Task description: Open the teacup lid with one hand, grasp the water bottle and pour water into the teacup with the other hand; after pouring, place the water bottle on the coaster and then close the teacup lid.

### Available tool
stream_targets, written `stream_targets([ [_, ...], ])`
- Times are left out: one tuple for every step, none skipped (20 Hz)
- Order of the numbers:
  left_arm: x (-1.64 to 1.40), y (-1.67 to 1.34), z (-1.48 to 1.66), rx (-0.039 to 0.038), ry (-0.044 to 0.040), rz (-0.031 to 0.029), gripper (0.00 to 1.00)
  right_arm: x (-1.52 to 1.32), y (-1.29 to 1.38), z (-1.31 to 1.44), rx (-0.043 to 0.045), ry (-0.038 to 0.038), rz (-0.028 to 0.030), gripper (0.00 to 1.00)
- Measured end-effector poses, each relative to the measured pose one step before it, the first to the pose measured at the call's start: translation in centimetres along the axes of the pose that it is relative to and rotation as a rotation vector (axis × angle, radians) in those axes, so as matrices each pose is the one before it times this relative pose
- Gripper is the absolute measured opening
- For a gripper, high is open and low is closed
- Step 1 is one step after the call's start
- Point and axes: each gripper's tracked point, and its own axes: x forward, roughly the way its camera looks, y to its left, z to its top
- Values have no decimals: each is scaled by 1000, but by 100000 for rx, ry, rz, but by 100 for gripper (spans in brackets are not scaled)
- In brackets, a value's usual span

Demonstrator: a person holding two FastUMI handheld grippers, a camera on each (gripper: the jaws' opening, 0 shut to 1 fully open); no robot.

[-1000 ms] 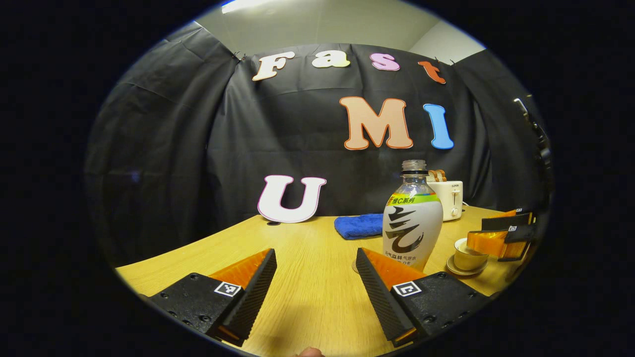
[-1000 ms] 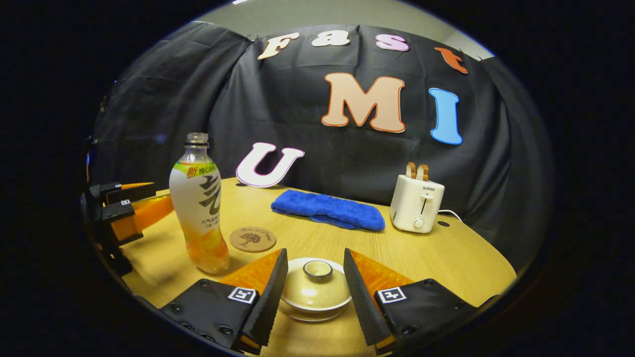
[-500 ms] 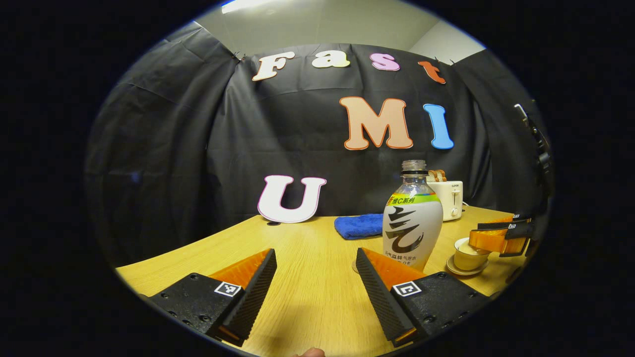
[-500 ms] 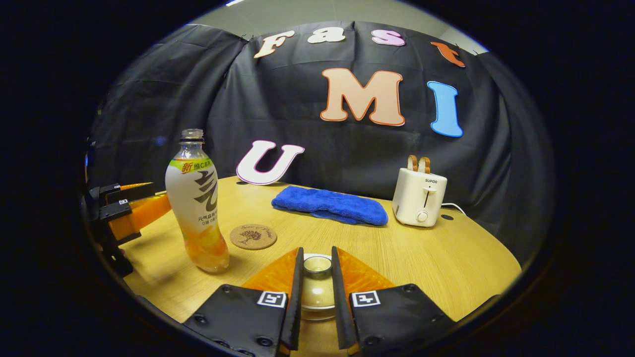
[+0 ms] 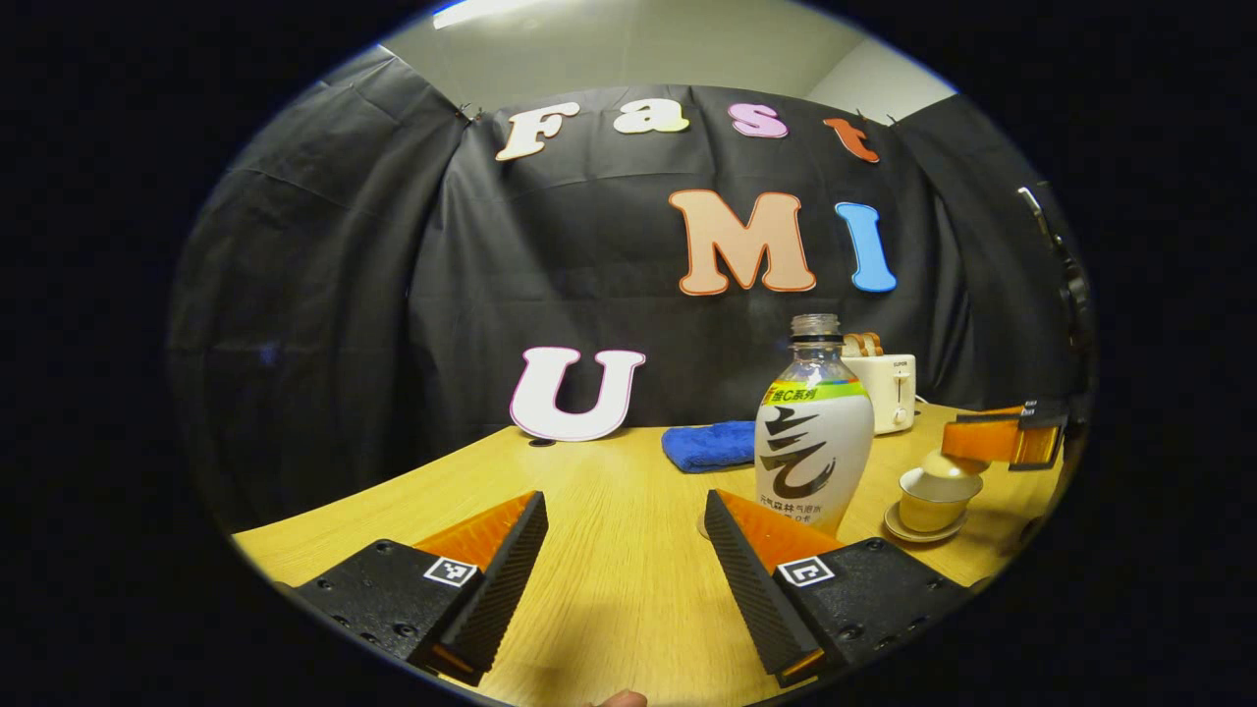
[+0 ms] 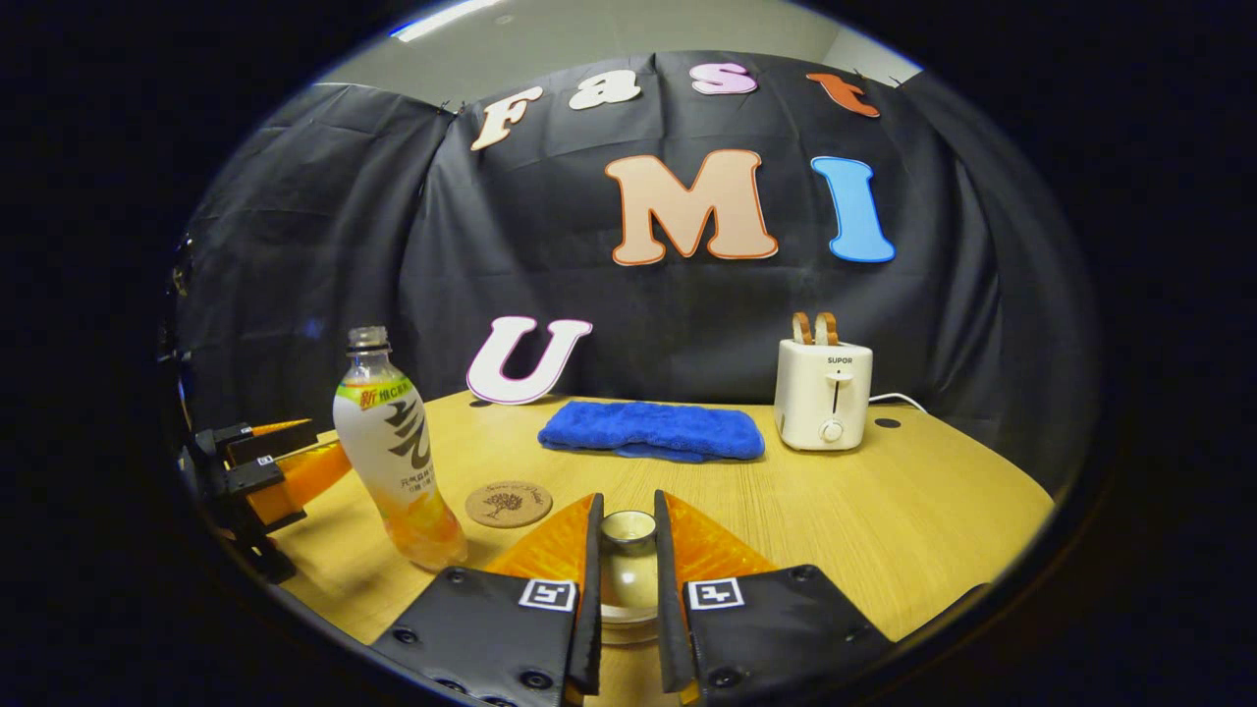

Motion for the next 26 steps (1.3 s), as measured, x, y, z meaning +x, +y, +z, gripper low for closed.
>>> stream_targets([
  [17, -161, 187, -46, -696, -964, 95, -256, -151, 451, 280, -1081, 370, 29],
  [-72, -60, 166, -23, -712, -406, 95, -295, -154, 467, 315, -1275, 161, 29],
  [-193, -151, 55, 187, -199, -529, 95, -353, -241, 443, 246, -1183, 90, 29],
  [-218, -143, -42, 386, 608, -532, 94, -321, -176, 363, 483, -880, -2, 27],
  [-101, -127, -130, 84, 882, -1002, 95, -205, -129, 340, 470, -615, 369, 27],
  [-248, -291, -3, -117, 707, -1399, 95, -173, -106, 366, 368, -1051, 228, 24],
  [-518, -538, -177, -159, 382, -2045, 95, -209, -258, 391, -238, -808, -8, 29],
  [-580, -833, -137, -169, 20, -2557, 95, -207, -358, 402, -514, -1330, -481, 27],
  [-332, -718, 44, -180, -5, -2444, 95, -276, -274, 339, -197, -916, -435, 24],
  [-16, -675, -35, -143, 552, -2254, 95, -202, -192, 300, 93, -527, 92, 27],
  [184, -452, -67, -343, 536, -1930, 94, -232, -167, 231, 234, -578, 65, 24],
  [80, -651, -53, -303, 934, -2160, 94, -146, -260, 151, 40, -239, -80, 24],
  [157, -774, -195, -41, 1114, -1965, 94, -115, -267, 73, -172, -272, -339, 27],
  [168, -680, -145, 131, 1160, -1982, 95, -137, -339, 136, -240, -472, -404, 27],
  [226, -629, -395, 475, 1869, -1997, 95, -125, -375, 111, -30, -339, -449, 29],
  [234, -675, -349, 480, 1619, -2049, 95, -84, -231, 120, 251, 85, -162, 29],
  [301, -504, -155, 922, 1346, -1364, 95, -51, -252, -94, 437, 37, -188, 27],
  [303, -434, 125, 1060, 720, -1353, 95, -22, -278, 65, 386, 43, -196, 24],
  [278, -310, -190, 1043, 962, -829, 95, -6, -210, 54, 159, 173, -95, 24],
  [319, -121, -47, 581, 733, -594, 95, 57, -326, 65, 167, -32, -458, 27],
  [330, -135, -65, -161, 802, -461, 94, -61, -192, 48, -23, 328, -110, 27],
  [300, -127, -29, -598, 488, -335, 94, -47, -216, 178, -54, -82, -207, 27],
  [232, 26, 16, -658, 246, 240, 94, -48, -314, 196, 135, -162, -299, 24],
  [228, 139, 30, -716, 142, 527, 94, -55, -239, 309, 432, -563, -251, 24],
  [200, -30, 4, -792, 11, 496, 94, -75, -230, 176, 482, -495, -286, 27],
  [260, -71, -18, -636, 317, 165, 93, 17, -192, 131, 97, 49, -205, 27],
])
